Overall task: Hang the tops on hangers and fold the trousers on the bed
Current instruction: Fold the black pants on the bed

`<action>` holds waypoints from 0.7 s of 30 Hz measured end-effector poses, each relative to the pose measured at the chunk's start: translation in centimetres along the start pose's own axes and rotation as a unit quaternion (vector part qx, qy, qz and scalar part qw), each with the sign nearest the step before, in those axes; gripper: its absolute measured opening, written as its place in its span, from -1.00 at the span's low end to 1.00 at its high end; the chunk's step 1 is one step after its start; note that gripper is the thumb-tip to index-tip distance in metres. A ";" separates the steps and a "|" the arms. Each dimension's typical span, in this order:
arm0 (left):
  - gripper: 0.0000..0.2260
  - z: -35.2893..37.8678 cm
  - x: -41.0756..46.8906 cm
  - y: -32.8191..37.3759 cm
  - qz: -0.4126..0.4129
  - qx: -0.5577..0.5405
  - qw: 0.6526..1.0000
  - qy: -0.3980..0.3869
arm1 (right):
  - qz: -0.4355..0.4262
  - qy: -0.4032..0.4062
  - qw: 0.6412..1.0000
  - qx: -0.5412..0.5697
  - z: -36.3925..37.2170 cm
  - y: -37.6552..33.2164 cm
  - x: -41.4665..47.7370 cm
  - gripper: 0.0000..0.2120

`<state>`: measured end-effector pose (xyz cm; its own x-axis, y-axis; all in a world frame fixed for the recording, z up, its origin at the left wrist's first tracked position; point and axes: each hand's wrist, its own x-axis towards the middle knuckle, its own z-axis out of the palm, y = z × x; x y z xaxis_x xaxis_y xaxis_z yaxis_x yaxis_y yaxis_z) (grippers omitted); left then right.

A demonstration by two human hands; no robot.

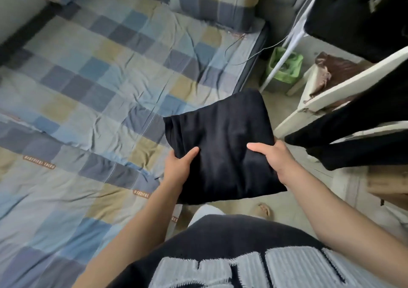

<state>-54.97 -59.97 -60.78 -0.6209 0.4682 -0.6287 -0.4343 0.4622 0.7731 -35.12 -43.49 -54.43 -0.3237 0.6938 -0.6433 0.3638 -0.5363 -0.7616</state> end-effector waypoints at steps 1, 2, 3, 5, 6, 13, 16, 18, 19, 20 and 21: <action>-0.58 2.1 -0.2 1.6 0.026 0.013 0.999 -0.014 | -0.016 0.012 1.000 0.020 -2.2 -0.8 -0.3 -0.57; -0.59 4.3 -0.4 3.1 0.050 0.019 0.998 -0.031 | -0.032 0.023 0.998 0.038 -4.5 -1.6 -0.7 -0.56; -0.61 6.7 -0.8 4.4 0.074 0.021 0.996 -0.048 | -0.049 0.031 0.997 0.053 -6.9 -2.4 -1.0 -0.55; -0.64 11.6 -2.1 6.8 0.118 0.032 0.990 -0.069 | -0.080 0.043 0.993 0.078 -11.9 -3.8 -1.5 -0.56; -0.67 14.2 -2.8 7.9 0.141 0.035 0.986 -0.077 | -0.096 0.050 0.990 0.088 -14.6 -4.5 -1.8 -0.58; -0.63 32.8 -8.9 14.0 0.262 0.057 0.952 -0.147 | -0.184 0.108 0.966 0.142 -33.6 -8.7 -4.3 -0.71; -0.71 40.0 -11.4 16.6 0.311 0.070 0.931 -0.177 | -0.207 0.142 0.951 0.180 -40.0 -9.7 -5.6 -0.73; -0.74 44.6 -12.8 18.1 0.333 0.081 0.917 -0.201 | -0.221 0.174 0.938 0.202 -43.9 -10.0 -6.2 -0.73; -0.74 46.8 -13.4 18.8 0.339 0.085 0.911 -0.217 | -0.225 0.189 0.932 0.211 -45.8 -10.0 -6.4 -0.72; -0.74 48.4 -13.9 19.3 0.343 0.087 0.906 -0.231 | -0.224 0.201 0.928 0.219 -47.1 -10.0 -6.5 -0.70; -0.74 50.7 -14.4 19.8 0.348 0.088 0.899 -0.250 | -0.225 0.215 0.922 0.231 -49.0 -9.9 -6.7 -0.65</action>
<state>-21.54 -19.36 -40.71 -0.3118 0.9501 0.0085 0.0835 0.0185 0.9963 6.23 -19.24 -38.71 0.0608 0.9690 -0.2395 -0.1662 -0.2267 -0.9597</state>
